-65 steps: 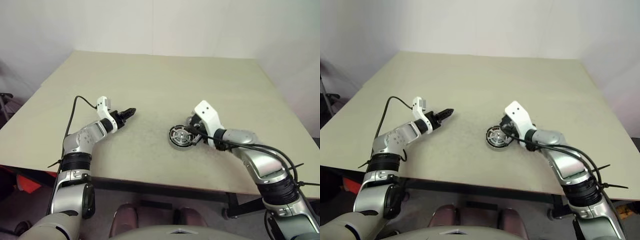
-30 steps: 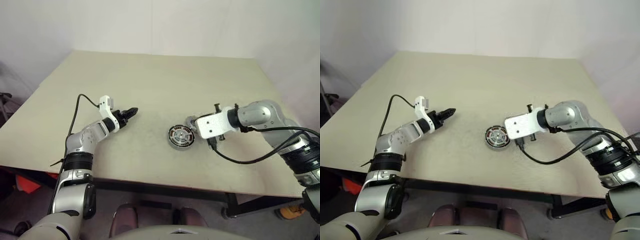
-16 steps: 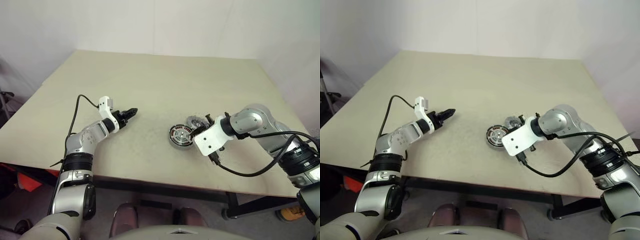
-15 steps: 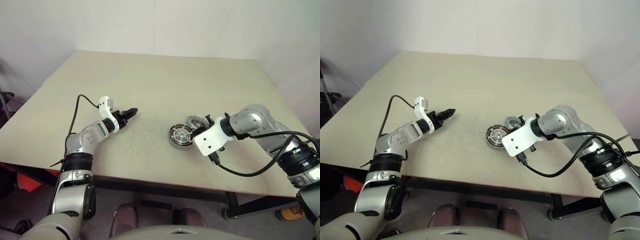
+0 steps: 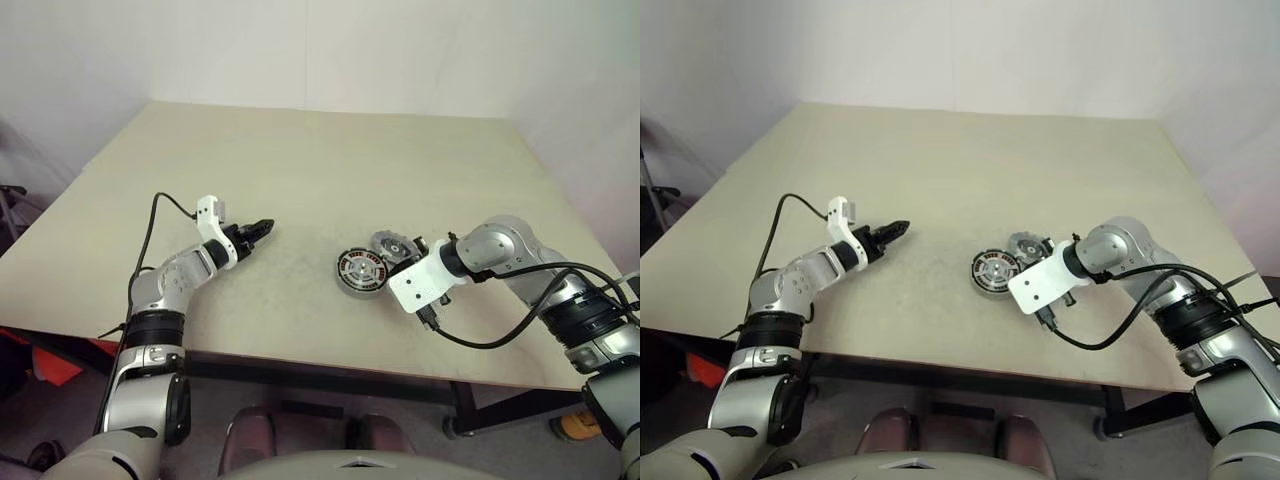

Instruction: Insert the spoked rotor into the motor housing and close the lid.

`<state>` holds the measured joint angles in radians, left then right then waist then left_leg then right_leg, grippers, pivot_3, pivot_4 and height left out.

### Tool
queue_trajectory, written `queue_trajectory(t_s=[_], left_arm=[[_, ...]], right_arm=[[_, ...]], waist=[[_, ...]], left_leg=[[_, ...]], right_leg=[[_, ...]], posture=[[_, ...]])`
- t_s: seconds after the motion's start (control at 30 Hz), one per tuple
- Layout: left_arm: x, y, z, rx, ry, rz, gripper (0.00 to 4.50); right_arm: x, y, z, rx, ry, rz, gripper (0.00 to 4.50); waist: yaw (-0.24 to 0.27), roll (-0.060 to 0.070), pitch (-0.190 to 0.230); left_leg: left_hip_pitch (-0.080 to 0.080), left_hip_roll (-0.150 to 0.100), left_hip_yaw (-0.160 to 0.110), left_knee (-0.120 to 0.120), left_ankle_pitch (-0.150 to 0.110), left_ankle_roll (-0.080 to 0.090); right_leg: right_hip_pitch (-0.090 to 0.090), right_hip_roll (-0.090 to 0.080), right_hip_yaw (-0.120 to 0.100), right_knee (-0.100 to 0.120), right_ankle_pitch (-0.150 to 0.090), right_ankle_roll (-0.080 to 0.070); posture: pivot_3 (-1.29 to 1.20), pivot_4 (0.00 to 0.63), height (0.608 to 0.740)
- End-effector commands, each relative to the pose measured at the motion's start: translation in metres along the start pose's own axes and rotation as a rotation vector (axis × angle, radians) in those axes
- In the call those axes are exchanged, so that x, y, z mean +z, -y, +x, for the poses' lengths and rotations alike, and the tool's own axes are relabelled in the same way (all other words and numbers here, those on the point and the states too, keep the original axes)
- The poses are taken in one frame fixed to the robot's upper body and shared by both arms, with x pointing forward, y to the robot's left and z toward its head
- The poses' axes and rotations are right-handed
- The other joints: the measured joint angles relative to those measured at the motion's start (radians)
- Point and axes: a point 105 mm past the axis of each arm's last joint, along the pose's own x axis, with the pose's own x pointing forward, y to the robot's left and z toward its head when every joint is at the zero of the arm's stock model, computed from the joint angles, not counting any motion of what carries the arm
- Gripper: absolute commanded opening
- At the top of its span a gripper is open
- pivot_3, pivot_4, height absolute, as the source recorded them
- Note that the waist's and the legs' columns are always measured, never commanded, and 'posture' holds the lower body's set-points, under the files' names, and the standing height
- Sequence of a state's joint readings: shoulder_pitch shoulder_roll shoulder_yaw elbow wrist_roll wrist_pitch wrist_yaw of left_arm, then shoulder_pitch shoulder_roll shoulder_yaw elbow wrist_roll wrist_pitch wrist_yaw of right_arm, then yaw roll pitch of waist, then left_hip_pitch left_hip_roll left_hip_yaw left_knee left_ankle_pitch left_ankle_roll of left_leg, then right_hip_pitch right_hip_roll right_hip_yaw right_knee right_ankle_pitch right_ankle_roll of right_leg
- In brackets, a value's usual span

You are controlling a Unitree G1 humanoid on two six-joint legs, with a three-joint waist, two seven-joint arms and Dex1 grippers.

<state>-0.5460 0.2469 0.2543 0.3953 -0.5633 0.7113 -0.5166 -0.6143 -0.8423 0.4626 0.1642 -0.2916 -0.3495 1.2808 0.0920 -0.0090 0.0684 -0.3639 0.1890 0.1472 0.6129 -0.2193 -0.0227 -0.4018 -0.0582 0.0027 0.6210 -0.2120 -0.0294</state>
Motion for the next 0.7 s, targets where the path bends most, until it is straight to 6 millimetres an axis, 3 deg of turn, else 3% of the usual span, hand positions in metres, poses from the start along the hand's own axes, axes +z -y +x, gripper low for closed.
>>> queue_trajectory(t_s=[0.03, 0.27, 0.57, 0.7], left_arm=[[0.012, 0.008, -0.001, -0.022, 0.035, 0.030, 2.74], [0.011, 0.008, -0.001, -0.021, 0.032, 0.028, 2.74], [0.013, 0.007, -0.002, -0.017, 0.036, 0.031, 2.74], [0.014, 0.007, -0.003, -0.015, 0.038, 0.032, 2.74]], right_arm=[[-0.004, 0.014, -0.006, -0.047, -0.034, -0.028, 1.54], [0.005, 0.023, -0.009, -0.067, -0.008, -0.044, 1.54], [0.006, 0.002, 0.013, 0.016, 0.009, -0.021, 1.54], [-0.002, -0.003, 0.014, 0.037, -0.013, -0.009, 0.58]], waist=[[0.000, 0.000, 0.000], [0.000, 0.000, 0.000], [-0.001, 0.000, 0.000], [-0.002, -0.001, -0.001]], left_leg=[[0.000, 0.000, 0.000, 0.000, 0.000, 0.000], [-0.001, 0.000, 0.000, 0.000, 0.001, 0.000], [-0.001, 0.001, 0.000, 0.000, 0.001, 0.000], [0.001, 0.001, 0.000, 0.000, 0.001, 0.000]], right_leg=[[0.000, 0.000, 0.000, 0.000, 0.000, 0.000], [-0.001, 0.000, -0.001, 0.000, 0.000, 0.000], [-0.001, 0.000, -0.001, 0.001, 0.000, -0.001], [0.000, 0.000, -0.001, 0.001, 0.000, -0.001]], posture=[[0.00, 0.000, 0.740], [0.00, 0.000, 0.740], [0.00, 0.000, 0.740], [0.00, 0.000, 0.740]])
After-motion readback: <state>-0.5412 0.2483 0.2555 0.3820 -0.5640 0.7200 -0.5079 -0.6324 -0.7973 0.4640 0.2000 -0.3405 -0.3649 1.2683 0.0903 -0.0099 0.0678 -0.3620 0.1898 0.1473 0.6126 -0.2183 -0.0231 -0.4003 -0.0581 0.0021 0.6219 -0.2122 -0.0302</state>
